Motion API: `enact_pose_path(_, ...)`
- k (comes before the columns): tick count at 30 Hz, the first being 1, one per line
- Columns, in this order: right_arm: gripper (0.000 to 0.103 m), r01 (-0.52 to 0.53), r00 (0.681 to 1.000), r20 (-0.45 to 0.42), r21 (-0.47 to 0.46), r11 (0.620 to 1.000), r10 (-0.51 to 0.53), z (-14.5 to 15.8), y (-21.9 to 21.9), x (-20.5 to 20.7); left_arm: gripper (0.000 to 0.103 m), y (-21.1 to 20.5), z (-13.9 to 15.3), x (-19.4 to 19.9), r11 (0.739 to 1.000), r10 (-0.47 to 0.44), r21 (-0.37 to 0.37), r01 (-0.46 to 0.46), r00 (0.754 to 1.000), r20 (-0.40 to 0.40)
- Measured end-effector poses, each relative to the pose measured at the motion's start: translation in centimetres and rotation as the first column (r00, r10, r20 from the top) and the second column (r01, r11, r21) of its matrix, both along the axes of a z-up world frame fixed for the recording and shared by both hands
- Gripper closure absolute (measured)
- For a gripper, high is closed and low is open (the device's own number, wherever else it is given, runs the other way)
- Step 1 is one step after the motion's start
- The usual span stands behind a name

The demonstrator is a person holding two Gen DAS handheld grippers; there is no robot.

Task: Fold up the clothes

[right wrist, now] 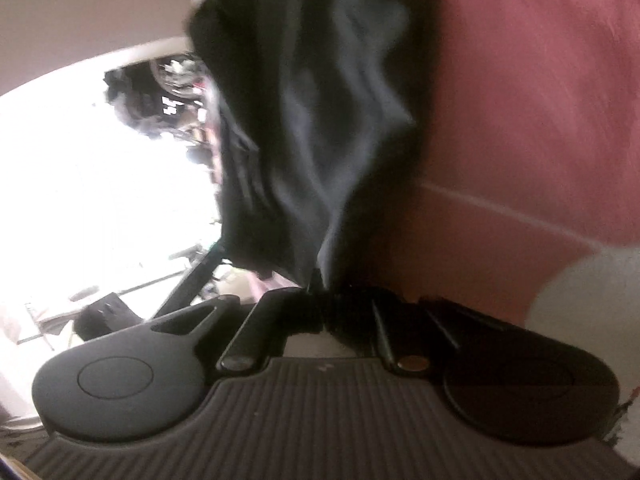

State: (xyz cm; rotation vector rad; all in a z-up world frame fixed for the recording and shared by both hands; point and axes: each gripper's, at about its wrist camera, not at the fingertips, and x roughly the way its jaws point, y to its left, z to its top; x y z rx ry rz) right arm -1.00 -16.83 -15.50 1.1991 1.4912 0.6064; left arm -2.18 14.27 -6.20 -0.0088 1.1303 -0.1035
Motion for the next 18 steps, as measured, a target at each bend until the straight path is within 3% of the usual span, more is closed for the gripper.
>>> enact_pose_path(9,0.101,0.102,0.992,0.057,0.143,0.984,-0.111,1.9,-3.7,1.5,0.097,-1.6,5.1,2.1,0.998,0.029,-0.049,-0.027,0.998,0.049)
enact_pose_path(18,0.101,0.211,0.962,0.13,0.212,0.954,-0.241,3.6,-7.9,4.7,0.096,-4.3,6.6,8.1,0.985,0.083,-0.154,-0.073,0.995,0.061)
